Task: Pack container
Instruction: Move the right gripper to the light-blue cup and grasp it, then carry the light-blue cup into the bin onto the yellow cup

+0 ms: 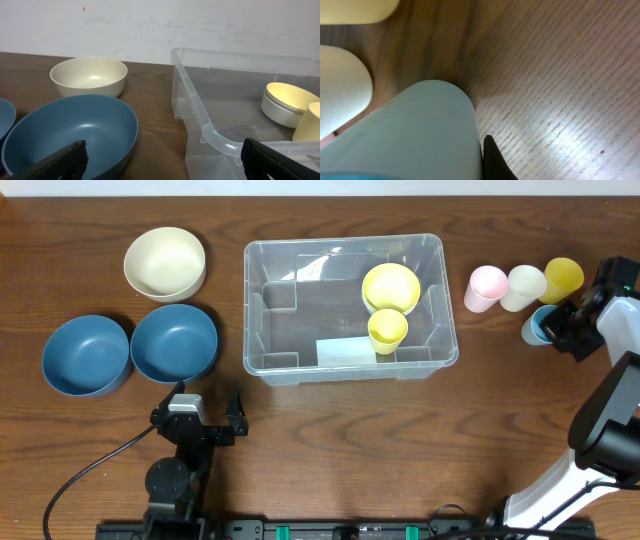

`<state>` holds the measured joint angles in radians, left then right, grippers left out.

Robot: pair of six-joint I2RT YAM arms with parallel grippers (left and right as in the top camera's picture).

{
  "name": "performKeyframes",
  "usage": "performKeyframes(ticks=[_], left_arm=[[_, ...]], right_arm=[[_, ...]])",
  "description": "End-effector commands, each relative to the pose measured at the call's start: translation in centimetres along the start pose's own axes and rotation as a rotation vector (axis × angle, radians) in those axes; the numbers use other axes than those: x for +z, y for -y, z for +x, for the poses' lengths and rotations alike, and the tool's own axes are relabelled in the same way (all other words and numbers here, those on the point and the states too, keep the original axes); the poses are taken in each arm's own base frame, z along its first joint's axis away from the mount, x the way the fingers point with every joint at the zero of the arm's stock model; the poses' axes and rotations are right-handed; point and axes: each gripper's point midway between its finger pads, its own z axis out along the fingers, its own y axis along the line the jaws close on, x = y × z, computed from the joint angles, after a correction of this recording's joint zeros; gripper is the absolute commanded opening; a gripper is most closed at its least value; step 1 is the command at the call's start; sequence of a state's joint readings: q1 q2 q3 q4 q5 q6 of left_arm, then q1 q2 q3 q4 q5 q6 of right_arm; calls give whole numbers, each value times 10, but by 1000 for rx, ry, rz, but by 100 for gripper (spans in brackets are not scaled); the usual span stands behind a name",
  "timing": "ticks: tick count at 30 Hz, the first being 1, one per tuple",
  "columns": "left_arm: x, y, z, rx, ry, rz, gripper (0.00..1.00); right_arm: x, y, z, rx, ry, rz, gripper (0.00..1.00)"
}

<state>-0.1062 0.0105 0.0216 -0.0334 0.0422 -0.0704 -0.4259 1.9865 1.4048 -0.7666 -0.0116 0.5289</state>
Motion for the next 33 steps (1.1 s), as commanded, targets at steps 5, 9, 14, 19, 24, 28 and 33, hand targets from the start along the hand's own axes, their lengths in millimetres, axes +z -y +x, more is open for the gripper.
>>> performKeyframes(ticks=[5, 9, 14, 19, 24, 28, 33], left_arm=[[1, -7, 16, 14, -47, -31, 98], [1, -7, 16, 14, -46, -31, 98], [1, -7, 16, 14, -47, -31, 98], [1, -7, 16, 14, -47, -31, 98], [1, -7, 16, 14, -47, -31, 98], [1, -7, 16, 14, -47, -31, 98], [1, -7, 16, 14, -47, -31, 98]], right_arm=[[4, 7, 28, 2, -117, 22, 1], [-9, -5, 49, -9, -195, -32, 1], [-54, -33, 60, -103, -139, -108, 1], [-135, -73, 72, -242, 29, -254, 1], [-217, -108, 104, -401, 223, -407, 1], [-253, -132, 139, -512, 299, -485, 1], [-244, -157, 177, -588, 281, -470, 1]])
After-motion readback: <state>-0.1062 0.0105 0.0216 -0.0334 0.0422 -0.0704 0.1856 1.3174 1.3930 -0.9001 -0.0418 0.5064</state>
